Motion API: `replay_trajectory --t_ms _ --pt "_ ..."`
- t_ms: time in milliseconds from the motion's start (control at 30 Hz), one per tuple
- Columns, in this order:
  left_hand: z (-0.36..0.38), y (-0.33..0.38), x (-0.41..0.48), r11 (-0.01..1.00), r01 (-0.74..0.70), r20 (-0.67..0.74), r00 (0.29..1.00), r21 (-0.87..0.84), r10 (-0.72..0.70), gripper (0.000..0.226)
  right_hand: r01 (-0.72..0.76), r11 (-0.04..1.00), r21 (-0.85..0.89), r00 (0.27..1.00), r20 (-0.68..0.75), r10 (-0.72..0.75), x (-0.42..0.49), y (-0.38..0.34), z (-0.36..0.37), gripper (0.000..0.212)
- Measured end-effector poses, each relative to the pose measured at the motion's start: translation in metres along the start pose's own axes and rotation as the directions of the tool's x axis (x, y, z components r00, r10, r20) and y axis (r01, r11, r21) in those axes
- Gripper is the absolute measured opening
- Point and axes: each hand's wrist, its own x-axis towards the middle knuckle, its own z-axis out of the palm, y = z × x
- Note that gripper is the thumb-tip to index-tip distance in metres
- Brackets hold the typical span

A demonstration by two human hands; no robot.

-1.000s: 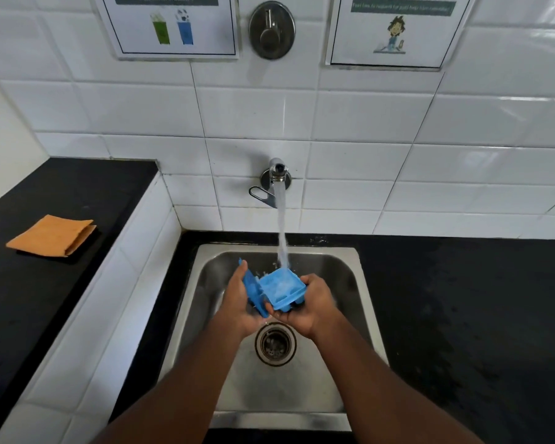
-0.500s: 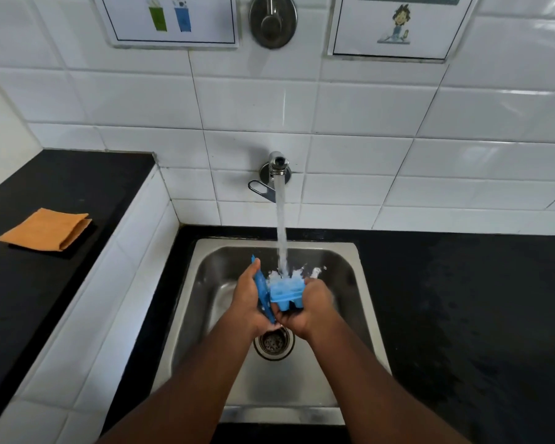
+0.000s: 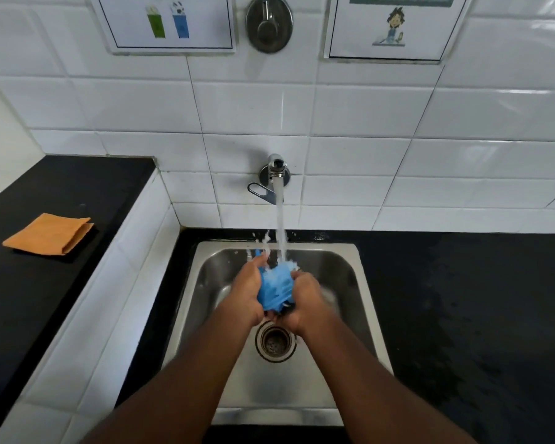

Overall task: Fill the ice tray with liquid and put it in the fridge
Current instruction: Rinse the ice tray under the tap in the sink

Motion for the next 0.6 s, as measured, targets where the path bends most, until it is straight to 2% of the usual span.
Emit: replay_trajectory --t_ms 100,167,233,333,433,500,567,600 --pt "0.016 0.001 0.011 0.993 0.006 0.001 1.000 0.116 -0.006 0.061 0.090 0.983 -0.161 0.994 -0.044 -0.098 0.009 -0.009 -0.001 0.024" --pt "0.020 -0.007 0.018 0.991 0.013 -0.011 1.000 0.135 -0.011 0.070 0.112 0.955 -0.273 0.988 -0.073 -0.137 0.014 -0.012 -0.007 0.017" --pt "0.020 -0.019 0.025 0.994 0.018 -0.006 1.000 0.105 -0.017 0.070 0.083 0.939 -0.333 0.990 -0.079 -0.115 0.022 -0.010 -0.015 0.022" --pt "0.022 -0.036 0.028 0.996 0.000 -0.014 1.000 0.086 0.001 0.058 0.027 0.933 -0.358 0.999 -0.016 -0.036 0.032 -0.004 -0.019 0.038" --pt "0.023 -0.039 0.028 0.992 -0.075 -0.023 0.997 0.099 0.078 0.050 0.118 0.903 -0.414 0.993 0.056 -0.104 0.039 -0.006 -0.019 0.047" --pt "0.019 -0.032 0.024 0.968 -0.122 -0.004 0.992 0.221 0.126 0.044 0.181 0.878 -0.444 0.983 0.099 -0.152 0.035 -0.017 -0.024 0.050" --pt "0.013 -0.017 0.022 0.924 -0.190 -0.021 0.978 0.331 0.209 0.026 0.230 0.802 -0.551 0.973 0.104 -0.208 0.027 -0.030 -0.030 0.048" --pt "0.011 -0.005 0.021 0.910 -0.237 -0.046 0.963 0.340 0.267 0.017 0.267 0.724 -0.636 0.958 0.097 -0.268 0.024 -0.037 -0.033 0.047"
